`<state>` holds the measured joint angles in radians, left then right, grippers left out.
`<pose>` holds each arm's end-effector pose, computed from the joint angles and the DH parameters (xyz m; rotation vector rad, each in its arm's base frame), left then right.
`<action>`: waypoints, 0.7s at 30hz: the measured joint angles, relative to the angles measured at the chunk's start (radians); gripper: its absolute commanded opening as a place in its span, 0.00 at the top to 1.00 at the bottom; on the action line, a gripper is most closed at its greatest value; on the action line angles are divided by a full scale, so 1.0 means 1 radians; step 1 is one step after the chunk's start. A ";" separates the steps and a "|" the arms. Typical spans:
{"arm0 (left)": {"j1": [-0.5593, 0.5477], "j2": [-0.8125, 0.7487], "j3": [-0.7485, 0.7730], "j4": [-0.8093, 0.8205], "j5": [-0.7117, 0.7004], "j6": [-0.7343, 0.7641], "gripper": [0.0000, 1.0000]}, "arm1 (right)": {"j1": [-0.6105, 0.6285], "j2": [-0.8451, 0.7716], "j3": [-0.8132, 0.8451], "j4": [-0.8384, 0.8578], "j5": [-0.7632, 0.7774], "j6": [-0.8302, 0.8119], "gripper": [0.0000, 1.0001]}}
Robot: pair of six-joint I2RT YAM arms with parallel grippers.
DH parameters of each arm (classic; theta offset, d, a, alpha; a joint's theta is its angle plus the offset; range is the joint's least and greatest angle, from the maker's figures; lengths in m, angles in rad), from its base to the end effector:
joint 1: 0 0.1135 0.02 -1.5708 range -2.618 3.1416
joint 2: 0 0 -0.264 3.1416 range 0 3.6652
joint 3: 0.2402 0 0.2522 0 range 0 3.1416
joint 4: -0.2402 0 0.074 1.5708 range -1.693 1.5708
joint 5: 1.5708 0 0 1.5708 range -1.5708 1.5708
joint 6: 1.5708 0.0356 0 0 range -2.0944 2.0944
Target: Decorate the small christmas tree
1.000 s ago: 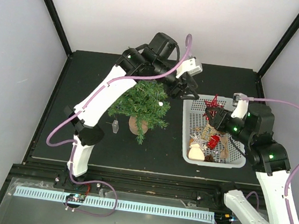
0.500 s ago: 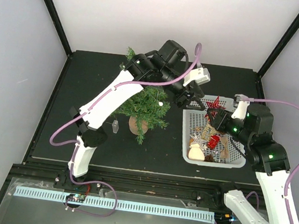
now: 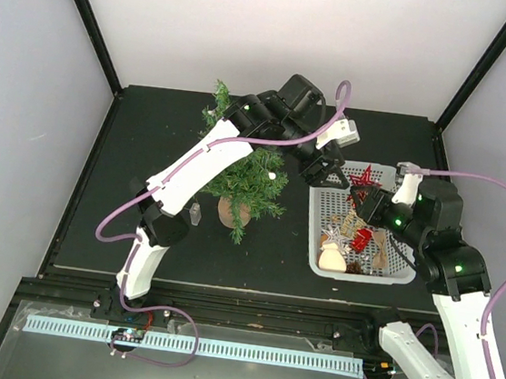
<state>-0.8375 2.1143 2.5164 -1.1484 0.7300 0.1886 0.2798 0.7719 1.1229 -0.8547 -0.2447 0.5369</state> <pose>0.2717 -0.3371 0.4223 1.4827 1.8386 -1.1686 0.1276 0.0456 0.3858 0.1202 2.1427 0.7436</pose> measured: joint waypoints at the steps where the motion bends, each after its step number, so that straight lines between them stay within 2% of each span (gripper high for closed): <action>1: 0.000 0.000 0.000 0.001 0.000 -0.002 0.23 | 0.000 -0.001 -0.002 0.001 0.000 0.000 0.51; 4: 0.000 0.000 0.000 0.009 0.002 -0.006 0.23 | 0.000 -0.004 -0.010 0.000 -0.001 0.000 0.51; 9: 0.000 0.001 0.000 0.018 0.010 -0.011 0.29 | 0.000 -0.005 -0.028 0.001 -0.004 0.002 0.51; 16: -0.001 0.014 0.001 0.021 0.037 -0.018 0.47 | 0.000 -0.006 -0.038 0.002 -0.014 0.011 0.51; 21: -0.006 0.034 0.001 0.021 0.059 -0.021 0.52 | 0.000 -0.006 -0.038 0.002 -0.020 0.012 0.51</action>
<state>-0.8433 2.1479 2.5175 -1.1271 0.7891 0.1673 0.2798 0.7662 1.0847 -0.8532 -0.2649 0.5488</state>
